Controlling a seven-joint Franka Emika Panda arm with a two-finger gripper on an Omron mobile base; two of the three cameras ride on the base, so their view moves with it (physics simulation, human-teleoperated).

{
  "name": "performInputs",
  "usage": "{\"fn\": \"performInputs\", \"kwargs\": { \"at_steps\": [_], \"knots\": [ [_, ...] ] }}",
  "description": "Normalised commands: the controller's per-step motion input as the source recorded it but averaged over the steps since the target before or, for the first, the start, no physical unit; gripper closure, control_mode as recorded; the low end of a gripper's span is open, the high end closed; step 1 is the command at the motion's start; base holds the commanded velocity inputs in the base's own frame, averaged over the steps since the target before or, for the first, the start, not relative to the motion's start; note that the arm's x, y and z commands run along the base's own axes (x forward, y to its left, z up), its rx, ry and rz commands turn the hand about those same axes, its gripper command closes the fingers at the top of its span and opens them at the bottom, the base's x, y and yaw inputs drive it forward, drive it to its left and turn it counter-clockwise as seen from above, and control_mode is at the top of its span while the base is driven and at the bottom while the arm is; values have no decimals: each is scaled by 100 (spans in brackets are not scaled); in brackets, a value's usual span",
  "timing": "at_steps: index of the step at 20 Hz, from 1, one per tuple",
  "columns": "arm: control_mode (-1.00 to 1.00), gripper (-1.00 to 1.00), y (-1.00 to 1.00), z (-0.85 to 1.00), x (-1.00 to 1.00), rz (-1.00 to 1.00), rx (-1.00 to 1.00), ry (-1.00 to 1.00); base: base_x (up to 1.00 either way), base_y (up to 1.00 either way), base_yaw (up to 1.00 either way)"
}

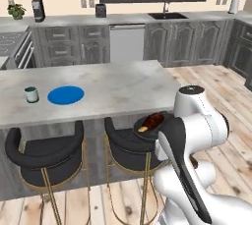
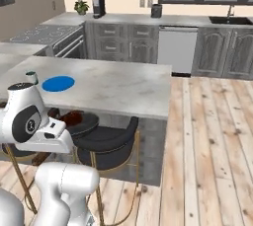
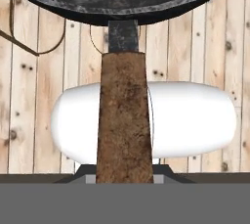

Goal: Pick up the pan with the steak in it and place it on the dining table. Then place the steak on the plate.

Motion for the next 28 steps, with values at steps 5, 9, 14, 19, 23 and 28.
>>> {"fn": "performInputs", "kwargs": {
  "at_steps": [5, 9, 14, 19, 23, 28],
  "knots": [
    [100, 100, 0, 0, 0, 0, 0, 0, 14, 53, -28],
    [100, 100, 0, 0, 0, 0, 0, 0, 9, 62, -24],
    [100, 100, 0, 0, 0, 0, 0, 0, 1, 59, -19],
    [100, 100, 0, 0, 0, 0, 0, 0, -3, 24, -7],
    [100, 100, 0, 0, 0, 0, 0, 0, 22, 3, -1],
    [100, 100, 0, 0, 0, 0, 0, 0, 76, 25, -6]
  ]
}}
